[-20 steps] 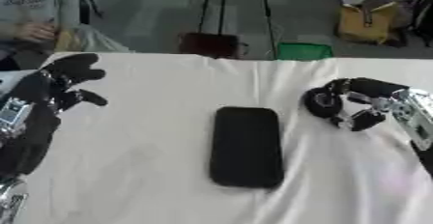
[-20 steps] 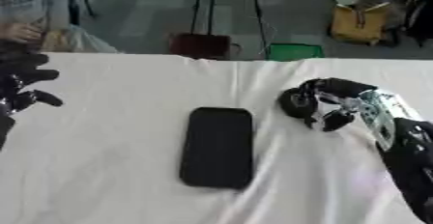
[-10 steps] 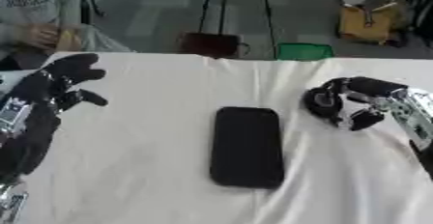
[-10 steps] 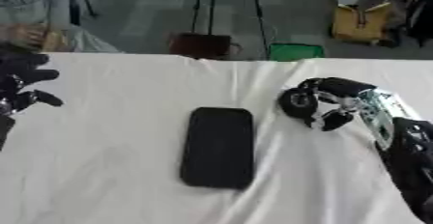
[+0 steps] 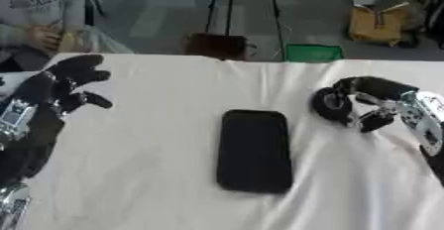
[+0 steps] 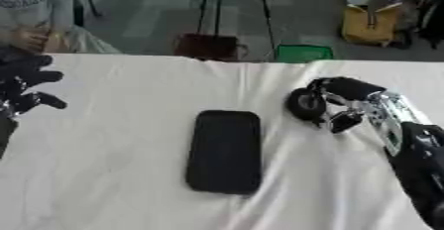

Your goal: Pick up objects on the table and place them in the box.

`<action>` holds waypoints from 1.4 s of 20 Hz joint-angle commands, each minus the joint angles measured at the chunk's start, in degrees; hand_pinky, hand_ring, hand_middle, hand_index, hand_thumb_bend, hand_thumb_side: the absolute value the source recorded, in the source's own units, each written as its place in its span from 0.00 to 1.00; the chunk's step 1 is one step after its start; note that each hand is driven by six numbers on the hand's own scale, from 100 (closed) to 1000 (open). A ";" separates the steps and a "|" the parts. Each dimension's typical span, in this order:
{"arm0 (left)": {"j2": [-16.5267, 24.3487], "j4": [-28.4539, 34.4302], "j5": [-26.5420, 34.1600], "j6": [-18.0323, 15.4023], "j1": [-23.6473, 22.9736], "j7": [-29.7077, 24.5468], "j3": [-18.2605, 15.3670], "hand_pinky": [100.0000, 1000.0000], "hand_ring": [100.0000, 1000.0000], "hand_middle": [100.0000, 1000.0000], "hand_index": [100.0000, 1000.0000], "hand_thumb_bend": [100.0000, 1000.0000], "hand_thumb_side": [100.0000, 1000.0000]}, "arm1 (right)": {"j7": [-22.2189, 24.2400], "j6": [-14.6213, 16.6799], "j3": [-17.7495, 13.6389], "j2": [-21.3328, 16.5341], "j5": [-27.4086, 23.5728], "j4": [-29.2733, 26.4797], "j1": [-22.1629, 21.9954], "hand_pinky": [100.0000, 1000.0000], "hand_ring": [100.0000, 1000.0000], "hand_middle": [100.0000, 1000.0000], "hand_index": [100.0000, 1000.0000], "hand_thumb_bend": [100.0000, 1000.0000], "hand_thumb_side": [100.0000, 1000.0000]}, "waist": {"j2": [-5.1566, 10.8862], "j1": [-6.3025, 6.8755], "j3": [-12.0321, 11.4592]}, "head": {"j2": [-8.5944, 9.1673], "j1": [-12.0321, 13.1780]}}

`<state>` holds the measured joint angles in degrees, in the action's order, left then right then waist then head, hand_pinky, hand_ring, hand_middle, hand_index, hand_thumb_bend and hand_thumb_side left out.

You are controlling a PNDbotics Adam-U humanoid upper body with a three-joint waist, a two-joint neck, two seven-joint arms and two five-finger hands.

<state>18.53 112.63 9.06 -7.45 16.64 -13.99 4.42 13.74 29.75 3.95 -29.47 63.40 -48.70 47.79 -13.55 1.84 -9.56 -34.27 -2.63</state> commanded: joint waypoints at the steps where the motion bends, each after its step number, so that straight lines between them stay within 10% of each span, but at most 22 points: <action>1: 0.31 0.82 0.26 -0.05 0.62 -0.03 -0.09 0.60 0.82 0.83 0.81 0.08 0.96 | -2.92 0.12 0.07 -1.01 1.60 -1.52 0.67 0.93 0.83 0.81 0.37 0.20 0.00 | 1.24 -0.02 0.02 | 0.27 0.14; 13: 0.49 0.83 0.38 -0.07 0.48 0.06 -0.24 0.60 0.82 0.83 0.81 0.08 0.95 | -11.16 1.94 1.82 -1.90 3.52 -9.26 0.36 0.94 0.82 0.80 0.37 0.23 0.00 | 1.66 -0.02 0.63 | 0.15 0.45; 25: 0.42 0.93 0.77 0.03 0.71 -0.14 0.00 0.60 0.82 0.83 0.81 0.08 0.95 | -9.10 6.60 8.71 1.60 1.92 -19.37 1.84 0.95 0.84 0.81 0.38 0.25 0.00 | 2.31 -0.19 -0.16 | 0.18 -0.90; 28: 0.40 0.92 0.89 0.06 0.87 -0.19 0.02 0.60 0.82 0.83 0.81 0.08 0.95 | -6.91 8.43 9.98 2.21 3.02 -18.69 1.76 0.99 0.90 0.88 0.66 0.34 0.05 | 2.44 -0.37 -0.43 | 0.44 -1.06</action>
<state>18.53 112.63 9.62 -7.41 16.65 -14.03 4.55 6.16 37.42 13.71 -26.81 66.22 -66.58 48.39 -12.41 1.50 -9.95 -34.27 -3.55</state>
